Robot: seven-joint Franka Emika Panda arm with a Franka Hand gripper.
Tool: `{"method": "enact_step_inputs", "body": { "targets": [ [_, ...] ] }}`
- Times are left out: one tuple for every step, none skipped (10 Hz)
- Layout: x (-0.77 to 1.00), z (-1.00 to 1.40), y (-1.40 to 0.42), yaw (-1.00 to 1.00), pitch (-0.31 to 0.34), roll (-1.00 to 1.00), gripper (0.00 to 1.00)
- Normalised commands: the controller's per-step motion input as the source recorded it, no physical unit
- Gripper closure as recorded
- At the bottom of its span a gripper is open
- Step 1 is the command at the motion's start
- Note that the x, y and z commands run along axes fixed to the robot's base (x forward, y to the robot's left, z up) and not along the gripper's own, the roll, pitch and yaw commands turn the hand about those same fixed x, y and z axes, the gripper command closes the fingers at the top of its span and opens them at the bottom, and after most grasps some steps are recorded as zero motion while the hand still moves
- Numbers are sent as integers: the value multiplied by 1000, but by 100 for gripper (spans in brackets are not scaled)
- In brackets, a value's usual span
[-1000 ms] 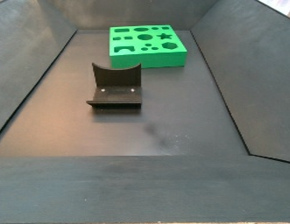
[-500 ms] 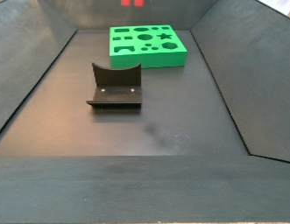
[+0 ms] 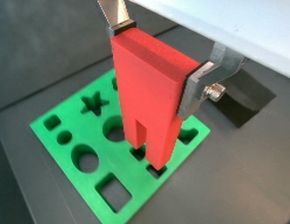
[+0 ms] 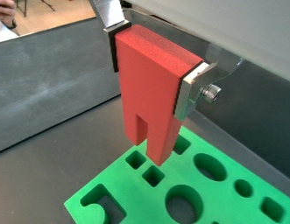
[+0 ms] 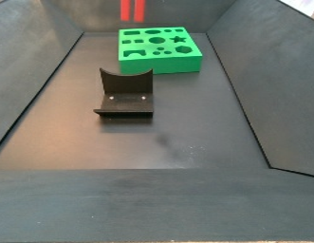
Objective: Pick up the double-square object. Move up. Rotate the double-square object. Place the double-square object on the fixture. Regrasp the double-square object. Move to above the board. Insert the double-square object.
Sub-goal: Insert the double-square object.
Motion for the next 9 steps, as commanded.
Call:
{"method": "enact_step_inputs", "body": {
  "targets": [
    [743, -386, 37, 97, -33, 257, 100],
    [760, -431, 0, 60, 0, 354, 100],
    [197, -166, 6, 0, 74, 81, 100],
    [0, 0, 43, 0, 0, 0, 100],
    [3, -694, -83, 94, 0, 233, 100],
    [0, -851, -123, 74, 0, 256, 100],
    [-3, -820, -80, 29, 0, 273, 100],
    [0, -29, 0, 0, 36, 37, 100],
    [-31, -380, 0, 0, 0, 99, 100]
  ]
}}
